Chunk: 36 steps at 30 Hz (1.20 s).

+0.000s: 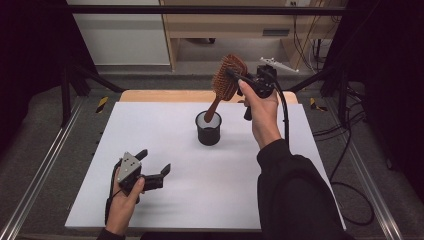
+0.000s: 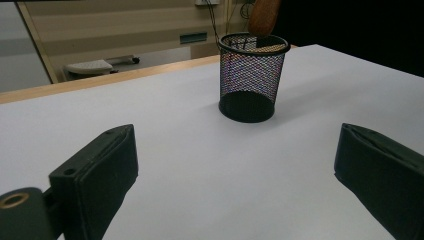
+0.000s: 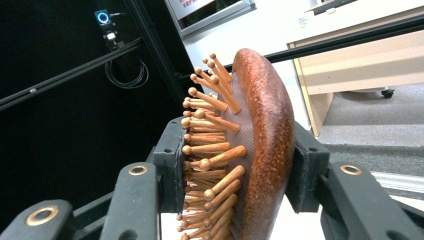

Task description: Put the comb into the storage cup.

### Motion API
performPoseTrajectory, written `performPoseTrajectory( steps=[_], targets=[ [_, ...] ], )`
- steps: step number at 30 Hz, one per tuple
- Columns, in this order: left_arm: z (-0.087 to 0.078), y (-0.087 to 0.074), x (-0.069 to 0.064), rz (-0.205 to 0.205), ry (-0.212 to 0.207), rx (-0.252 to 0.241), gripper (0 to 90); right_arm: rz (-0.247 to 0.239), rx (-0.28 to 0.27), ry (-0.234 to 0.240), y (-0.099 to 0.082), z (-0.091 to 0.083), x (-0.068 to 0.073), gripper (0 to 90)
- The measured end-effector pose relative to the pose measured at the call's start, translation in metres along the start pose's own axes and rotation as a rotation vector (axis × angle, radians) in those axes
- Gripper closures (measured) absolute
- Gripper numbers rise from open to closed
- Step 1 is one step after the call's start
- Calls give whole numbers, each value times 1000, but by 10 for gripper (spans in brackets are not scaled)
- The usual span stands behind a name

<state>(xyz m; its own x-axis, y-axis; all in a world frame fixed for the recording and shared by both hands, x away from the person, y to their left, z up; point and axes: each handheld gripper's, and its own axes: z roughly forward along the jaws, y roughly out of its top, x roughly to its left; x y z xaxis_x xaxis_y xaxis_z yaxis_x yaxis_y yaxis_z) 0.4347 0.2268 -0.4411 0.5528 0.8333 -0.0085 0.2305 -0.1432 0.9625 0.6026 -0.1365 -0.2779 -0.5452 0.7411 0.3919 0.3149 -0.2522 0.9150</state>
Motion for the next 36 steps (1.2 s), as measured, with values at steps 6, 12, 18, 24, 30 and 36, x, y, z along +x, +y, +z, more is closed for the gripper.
performPoseTrajectory(
  steps=[6, 12, 18, 24, 30, 36],
  targets=[
    [-1, 0, 1, -5, 6, -6, 31, -11, 26, -10, -7, 8, 0, 519],
    [-2, 0, 4, -10, 9, -9, 29, -14, 47, -17, -16, 17, -4, 519],
    [-2, 0, 5, -12, 7, -8, 29, -2, 61, -25, -25, 25, -11, 518],
    [-2, 0, 6, -13, 6, -11, 29, 7, 68, -26, -33, 30, -14, 518],
    [-3, 0, 6, -1, 0, -21, 27, 37, 72, -34, -40, 31, -18, 517],
    [-2, 0, 6, 1, -2, -20, 27, 32, 83, -31, -46, 33, -18, 516]
  ],
)
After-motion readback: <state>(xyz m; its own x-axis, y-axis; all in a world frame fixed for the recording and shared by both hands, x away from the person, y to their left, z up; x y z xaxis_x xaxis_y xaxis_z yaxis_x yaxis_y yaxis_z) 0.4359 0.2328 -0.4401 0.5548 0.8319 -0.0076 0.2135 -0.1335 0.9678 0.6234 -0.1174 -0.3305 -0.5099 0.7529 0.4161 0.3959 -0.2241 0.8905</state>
